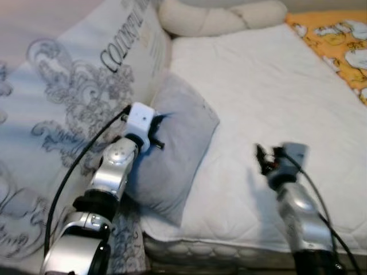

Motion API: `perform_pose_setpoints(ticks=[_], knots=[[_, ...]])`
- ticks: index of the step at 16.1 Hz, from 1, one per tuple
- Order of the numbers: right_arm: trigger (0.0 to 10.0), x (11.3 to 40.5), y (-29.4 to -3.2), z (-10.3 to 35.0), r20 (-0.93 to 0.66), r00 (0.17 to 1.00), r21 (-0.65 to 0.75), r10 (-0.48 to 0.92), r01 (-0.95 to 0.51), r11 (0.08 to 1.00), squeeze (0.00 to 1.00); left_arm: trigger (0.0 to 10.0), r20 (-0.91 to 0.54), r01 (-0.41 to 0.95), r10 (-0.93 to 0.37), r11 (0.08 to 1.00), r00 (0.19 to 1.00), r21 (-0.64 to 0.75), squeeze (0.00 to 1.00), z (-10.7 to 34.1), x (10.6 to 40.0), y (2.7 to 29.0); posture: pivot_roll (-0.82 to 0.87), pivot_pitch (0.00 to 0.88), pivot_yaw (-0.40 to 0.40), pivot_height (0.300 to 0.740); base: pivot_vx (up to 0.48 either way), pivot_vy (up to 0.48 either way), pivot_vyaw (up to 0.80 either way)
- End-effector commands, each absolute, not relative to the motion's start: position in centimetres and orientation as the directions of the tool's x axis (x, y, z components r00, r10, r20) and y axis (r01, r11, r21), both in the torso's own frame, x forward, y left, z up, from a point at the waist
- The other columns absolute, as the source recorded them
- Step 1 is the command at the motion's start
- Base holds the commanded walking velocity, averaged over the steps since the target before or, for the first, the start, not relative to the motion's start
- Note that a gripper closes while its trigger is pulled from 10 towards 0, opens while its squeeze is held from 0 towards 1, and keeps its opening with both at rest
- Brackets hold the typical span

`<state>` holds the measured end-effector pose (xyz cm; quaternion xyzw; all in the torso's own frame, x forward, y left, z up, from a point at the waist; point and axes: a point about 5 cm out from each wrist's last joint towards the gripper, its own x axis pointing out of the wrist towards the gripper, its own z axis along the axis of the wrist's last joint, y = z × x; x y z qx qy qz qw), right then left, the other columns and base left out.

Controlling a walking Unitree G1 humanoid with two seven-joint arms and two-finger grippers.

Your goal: Clean up the room

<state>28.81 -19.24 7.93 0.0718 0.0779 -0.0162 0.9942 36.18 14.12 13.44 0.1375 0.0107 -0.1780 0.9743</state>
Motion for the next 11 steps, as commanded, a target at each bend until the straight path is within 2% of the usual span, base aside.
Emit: perform_pose_setpoints(ticks=[1, 4, 7, 10, 11], knots=[[10.0, 28.8, -17.9, 8.2, -0.132, 0.99, 0.154, 0.038, -0.018, 0.988, 0.0, 10.0, -0.043, 0.274, -0.275, 0.909, 0.961, 0.315, 0.0, 14.7, 36.8, 15.6, -0.06, 0.0, 0.137, 0.74, 0.0, 0.0, 0.0], [10.0, 29.0, -17.1, 9.4, -0.079, 0.986, 0.115, 0.15, -0.14, 0.983, 0.0, 10.0, -0.018, 0.18, -0.185, 0.918, 0.983, 0.354, 0.0, 15.8, 37.1, 16.0, -0.06, 0.0, 0.131, 0.74, 0.0, 0.0, 0.0], [10.0, 28.3, -16.8, 9.9, -0.052, 0.955, 0.094, 0.291, -0.285, 0.954, 0.0, 10.0, -0.019, 0.155, -0.159, 0.915, 0.987, 0.374, 0.0, 15.8, 36.7, 15.3, -0.04, 0.0, 0.118, 0.74, 0.0, 0.0, 0.0], [10.0, 26.9, -16.3, 11.5, -0.025, 0.851, 0.077, 0.525, -0.522, 0.85, 0.0, 10.0, -0.087, 0.14, -0.112, 0.87, 0.99, 0.473, 0.0, 14.9, 37.1, 14.8, -0.06, 0.0, 0.129, 0.74, 0.0, 0.0, 0.0], [10.0, 26.6, -16.2, 11.6, -0.03, 0.833, 0.07, 0.553, -0.55, 0.832, 0.0, 10.0, -0.114, 0.137, -0.091, 0.855, 0.989, 0.5, 0.0, 14.5, 37.2, 15.1, -0.06, 0.0, 0.135, 0.74, 0.0, 0.0, 0.0]])
